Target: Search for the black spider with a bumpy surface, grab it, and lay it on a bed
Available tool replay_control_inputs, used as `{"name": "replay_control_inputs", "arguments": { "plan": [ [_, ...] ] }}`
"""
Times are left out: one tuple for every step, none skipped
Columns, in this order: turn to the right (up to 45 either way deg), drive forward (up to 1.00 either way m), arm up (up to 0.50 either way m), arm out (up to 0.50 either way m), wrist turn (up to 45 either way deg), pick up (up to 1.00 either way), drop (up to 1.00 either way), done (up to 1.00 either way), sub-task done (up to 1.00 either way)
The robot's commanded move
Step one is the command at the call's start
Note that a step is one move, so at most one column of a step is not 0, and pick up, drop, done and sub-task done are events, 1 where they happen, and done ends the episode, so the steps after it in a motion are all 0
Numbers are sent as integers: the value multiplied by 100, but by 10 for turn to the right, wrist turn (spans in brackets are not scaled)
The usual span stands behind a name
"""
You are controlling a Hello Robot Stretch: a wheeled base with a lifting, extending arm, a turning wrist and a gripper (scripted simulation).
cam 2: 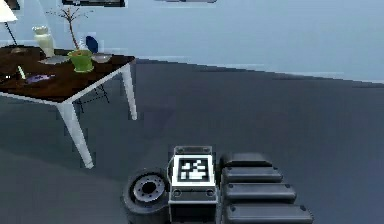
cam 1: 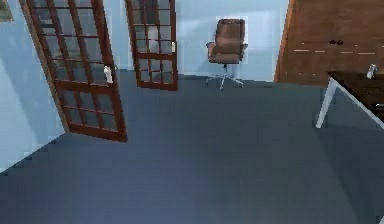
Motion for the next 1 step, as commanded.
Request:
{"name": "replay_control_inputs", "arguments": {
  "plan": [
    [0,100,0,0,0,0,0,0,0]
  ]
}}
